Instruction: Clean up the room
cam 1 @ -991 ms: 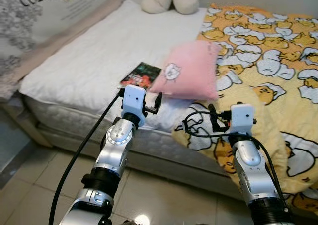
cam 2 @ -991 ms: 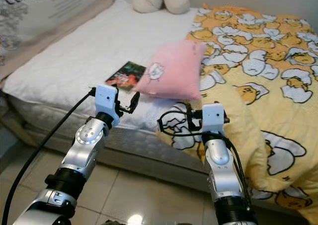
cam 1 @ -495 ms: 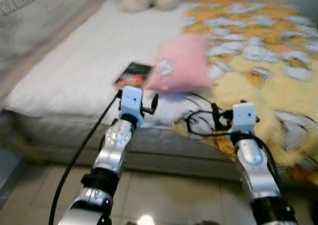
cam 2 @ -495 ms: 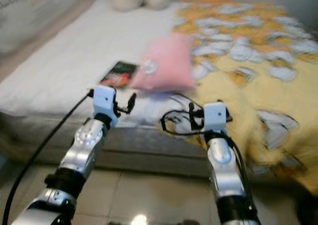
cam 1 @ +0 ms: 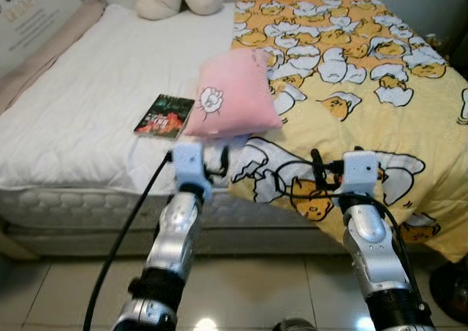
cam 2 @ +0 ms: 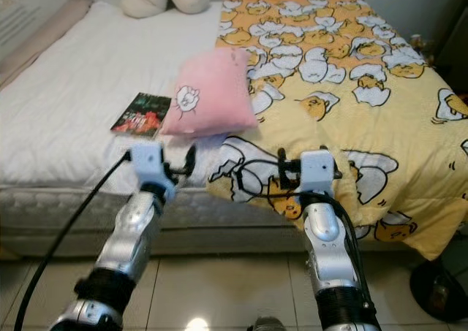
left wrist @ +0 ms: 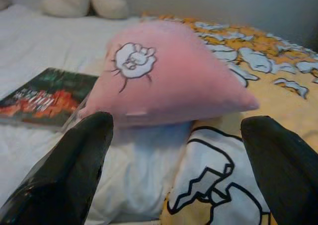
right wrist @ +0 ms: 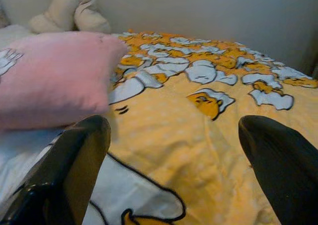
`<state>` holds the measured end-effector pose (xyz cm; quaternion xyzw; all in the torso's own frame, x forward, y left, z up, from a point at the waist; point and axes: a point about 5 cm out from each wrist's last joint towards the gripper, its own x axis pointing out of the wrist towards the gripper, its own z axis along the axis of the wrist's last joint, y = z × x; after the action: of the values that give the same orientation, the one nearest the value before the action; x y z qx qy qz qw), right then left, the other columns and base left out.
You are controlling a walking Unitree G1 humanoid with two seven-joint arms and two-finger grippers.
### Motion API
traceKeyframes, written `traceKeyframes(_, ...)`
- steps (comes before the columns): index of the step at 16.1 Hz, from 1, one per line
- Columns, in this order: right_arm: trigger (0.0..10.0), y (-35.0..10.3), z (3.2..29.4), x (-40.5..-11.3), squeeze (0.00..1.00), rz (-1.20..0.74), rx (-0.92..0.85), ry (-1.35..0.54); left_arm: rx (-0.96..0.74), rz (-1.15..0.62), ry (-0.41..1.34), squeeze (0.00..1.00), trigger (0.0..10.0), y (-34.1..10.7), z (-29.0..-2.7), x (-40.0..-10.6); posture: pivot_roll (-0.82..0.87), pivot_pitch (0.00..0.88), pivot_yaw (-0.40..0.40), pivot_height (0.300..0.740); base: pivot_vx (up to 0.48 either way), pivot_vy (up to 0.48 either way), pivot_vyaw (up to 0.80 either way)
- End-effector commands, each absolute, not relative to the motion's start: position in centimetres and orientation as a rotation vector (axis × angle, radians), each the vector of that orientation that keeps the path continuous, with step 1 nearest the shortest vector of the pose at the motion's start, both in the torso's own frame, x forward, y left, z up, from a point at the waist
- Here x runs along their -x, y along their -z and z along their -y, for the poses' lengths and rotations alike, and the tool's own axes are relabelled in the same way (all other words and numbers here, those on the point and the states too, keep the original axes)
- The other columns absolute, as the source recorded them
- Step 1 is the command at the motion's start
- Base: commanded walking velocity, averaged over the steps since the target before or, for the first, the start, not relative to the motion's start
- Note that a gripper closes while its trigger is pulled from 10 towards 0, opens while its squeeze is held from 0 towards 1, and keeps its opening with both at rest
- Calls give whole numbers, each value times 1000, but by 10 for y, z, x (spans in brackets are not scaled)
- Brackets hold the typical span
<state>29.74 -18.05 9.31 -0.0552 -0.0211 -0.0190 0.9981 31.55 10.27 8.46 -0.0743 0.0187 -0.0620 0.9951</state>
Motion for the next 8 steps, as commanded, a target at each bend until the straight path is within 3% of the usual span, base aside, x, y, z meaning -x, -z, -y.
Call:
traceKeyframes(1,10000,-96,186,-292,0,61,70,44,222,-38,79,0,10000,-90,-108,-319,-237,0,62,740,480,0,0)
traceKeyframes(8,10000,-87,204,-278,0,32,59,83,122,4,144,0,10000,-99,-102,-319,-245,0,70,740,480,0,0)
